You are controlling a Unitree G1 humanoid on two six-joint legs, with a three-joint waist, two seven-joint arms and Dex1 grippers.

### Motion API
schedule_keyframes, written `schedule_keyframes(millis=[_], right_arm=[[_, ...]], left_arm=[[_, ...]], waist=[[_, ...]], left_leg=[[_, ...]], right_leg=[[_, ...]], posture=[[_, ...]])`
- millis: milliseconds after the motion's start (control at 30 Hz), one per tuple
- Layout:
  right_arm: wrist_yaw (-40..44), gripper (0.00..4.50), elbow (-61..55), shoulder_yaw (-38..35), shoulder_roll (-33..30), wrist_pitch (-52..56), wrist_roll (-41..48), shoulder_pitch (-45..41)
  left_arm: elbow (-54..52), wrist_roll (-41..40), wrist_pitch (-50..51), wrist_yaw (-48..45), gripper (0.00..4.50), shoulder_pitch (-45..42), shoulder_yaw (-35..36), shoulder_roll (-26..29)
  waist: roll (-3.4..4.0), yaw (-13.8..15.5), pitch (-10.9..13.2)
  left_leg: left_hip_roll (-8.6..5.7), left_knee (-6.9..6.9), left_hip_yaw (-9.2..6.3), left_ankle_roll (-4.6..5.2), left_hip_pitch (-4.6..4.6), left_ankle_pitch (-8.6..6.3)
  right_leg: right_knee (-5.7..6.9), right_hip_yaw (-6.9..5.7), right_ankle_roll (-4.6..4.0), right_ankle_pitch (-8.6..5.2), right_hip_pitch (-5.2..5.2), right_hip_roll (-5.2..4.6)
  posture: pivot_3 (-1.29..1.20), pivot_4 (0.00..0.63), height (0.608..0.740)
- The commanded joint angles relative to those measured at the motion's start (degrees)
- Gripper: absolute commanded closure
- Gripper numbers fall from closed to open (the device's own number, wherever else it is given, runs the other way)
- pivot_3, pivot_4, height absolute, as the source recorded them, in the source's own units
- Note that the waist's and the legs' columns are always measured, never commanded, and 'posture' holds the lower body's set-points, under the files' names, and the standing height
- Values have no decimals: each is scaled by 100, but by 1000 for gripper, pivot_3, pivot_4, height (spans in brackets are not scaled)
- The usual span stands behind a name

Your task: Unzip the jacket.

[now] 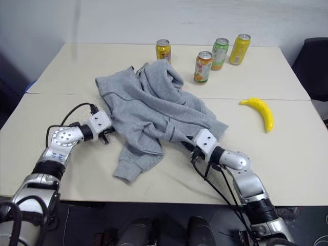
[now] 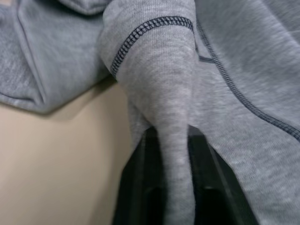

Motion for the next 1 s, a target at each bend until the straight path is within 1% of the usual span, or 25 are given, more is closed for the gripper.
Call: schedule_keyframes(millis=[33,133,167,233,300,333,433,567,633,767,900,933,1000], right_arm=[[929,4500,-455,-587,-495,-69,885,340],[1498,4500,-411,-914,-1056,77,1169,673],[1681,4500,-372,-994,-1232,101,1233,757],[2001,4500,-254,-1176,-1551,155,1352,878],[2215,4500,-57,-1337,-1796,151,1358,917],[2297,4500,46,-1385,-1898,124,1319,928],[2568,4500,321,-1419,-2168,65,1188,968],[2885,4500,618,-1329,-2493,188,1039,1089],[3065,4500,583,-1314,-2622,401,1118,1212],[3358,4500,249,-1374,-2709,826,1425,1476],[3258,4500,105,-1458,-2538,805,1513,1574],[3151,4500,106,-1506,-2506,769,1483,1603],[3023,3937,78,-1619,-2406,786,1595,1634]], left_arm=[[-2268,-1139,1013,-1004,4464,1301,-59,217],[-4052,-1862,1839,-1165,4464,2558,164,583],[-4480,-1974,2071,-1120,4464,2906,251,686],[-5302,-2218,2550,-979,4464,3580,415,853],[-6018,-2412,2978,-825,4464,4135,569,965],[-6315,-2515,3182,-757,4464,4366,638,1014],[-7044,-2853,3789,-600,4464,4953,842,1154],[-7834,-4041,4905,-606,4464,5998,1394,1405],[-8016,-4520,5266,-641,4464,6291,1688,1522],[-8040,-4813,5485,-621,4464,6329,2181,1612],[-7604,-4790,5515,-375,4464,5728,2524,1529],[-7338,-4767,5533,-249,4464,5400,2635,1537],[-6818,-4633,5480,-135,4015,4748,2817,1638]], waist=[[1,-47,1],[-2,-83,3],[-2,-80,4],[-3,-71,10],[10,-68,20],[14,-66,23],[17,-36,24],[20,-53,24],[23,-49,26],[30,3,30],[34,51,31],[35,63,31],[35,95,31]], left_leg=[[-1,-1,-3,11,1,-10],[-1,6,-16,17,-1,-24],[-1,9,-16,20,0,-27],[1,12,-16,21,2,-25],[6,9,-18,19,30,-24],[7,2,-20,15,64,-29],[9,2,-25,12,68,-46],[12,0,-29,10,53,-52],[13,0,-26,16,50,-54],[13,9,-34,20,48,-55],[14,8,-38,17,54,-56],[14,8,-38,15,55,-56],[14,7,-39,12,55,-57]], right_leg=[[0,10,0,0,4,-4],[-17,33,0,0,19,-20],[-23,37,0,0,23,-42],[-40,34,0,0,35,-44],[-66,33,0,0,62,-46],[-76,32,0,0,94,-48],[-82,34,0,0,98,-51],[-106,31,0,0,95,-45],[-115,31,0,0,98,-44],[-131,21,0,0,109,-44],[-125,19,-2,2,113,-44],[-123,19,-4,4,111,-43],[-120,18,-5,4,109,-42]], posture=[[0,150,740],[0,150,740],[0,150,740],[0,150,740],[0,150,740],[0,150,740],[0,150,740],[0,150,740],[0,150,740],[0,150,740],[0,150,740],[0,150,740],[0,150,740]])
